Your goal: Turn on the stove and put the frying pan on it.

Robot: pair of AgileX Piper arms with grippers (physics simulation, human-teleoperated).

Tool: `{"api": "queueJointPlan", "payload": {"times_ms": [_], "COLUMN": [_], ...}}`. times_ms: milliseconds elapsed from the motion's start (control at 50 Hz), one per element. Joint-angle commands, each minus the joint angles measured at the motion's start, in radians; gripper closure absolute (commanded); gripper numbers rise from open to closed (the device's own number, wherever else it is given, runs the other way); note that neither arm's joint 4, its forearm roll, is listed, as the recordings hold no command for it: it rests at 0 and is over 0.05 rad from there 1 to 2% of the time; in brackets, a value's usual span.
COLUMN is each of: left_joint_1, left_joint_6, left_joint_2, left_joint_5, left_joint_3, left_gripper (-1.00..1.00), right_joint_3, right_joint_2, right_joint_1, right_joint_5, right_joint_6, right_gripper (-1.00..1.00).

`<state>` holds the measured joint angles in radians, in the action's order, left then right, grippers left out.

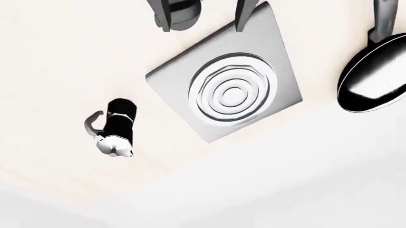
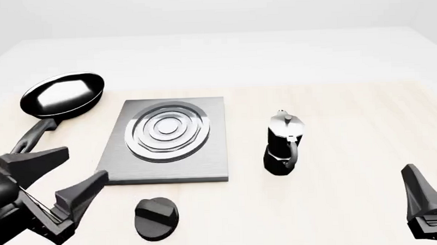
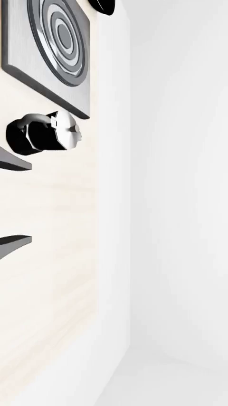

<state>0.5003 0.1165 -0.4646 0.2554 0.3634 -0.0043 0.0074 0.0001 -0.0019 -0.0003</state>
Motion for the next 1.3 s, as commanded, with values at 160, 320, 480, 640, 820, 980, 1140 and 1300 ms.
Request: {"api": "queueJointPlan", "payload": {"times_ms": [160,320,480,640,820,980,1140,1300], "left_joint_1": [-0.232,-0.283,-0.339,-0.387,-0.439,-0.506,-0.561,-0.618], "left_joint_6": [0.128,0.154,0.165,0.193,0.213,0.242,0.249,0.266], "left_joint_2": [0.003,-0.061,-0.118,-0.205,-0.323,-0.425,-0.544,-0.645], "left_joint_5": [0.006,-0.043,-0.081,-0.136,-0.190,-0.243,-0.247,-0.272], "left_joint_3": [0.098,0.119,0.152,0.181,0.235,0.278,0.352,0.398], "left_gripper": [-1.00,-1.00,-1.00,-1.00,-1.00,-1.00,-1.00,-1.00], "right_joint_3": [0.000,0.000,0.000,0.000,0.000,0.000,0.000,0.000], "right_joint_2": [0.000,0.000,0.000,0.000,0.000,0.000,0.000,0.000], "right_joint_1": [0.000,0.000,0.000,0.000,0.000,0.000,0.000,0.000], "right_joint_5": [0.000,0.000,0.000,0.000,0.000,0.000,0.000,0.000], "right_joint_6": [0.000,0.000,0.000,0.000,0.000,0.000,0.000,0.000], "right_gripper": [-1.00,-1.00,-1.00,-1.00,-1.00,-1.00,-1.00,-1.00]}}
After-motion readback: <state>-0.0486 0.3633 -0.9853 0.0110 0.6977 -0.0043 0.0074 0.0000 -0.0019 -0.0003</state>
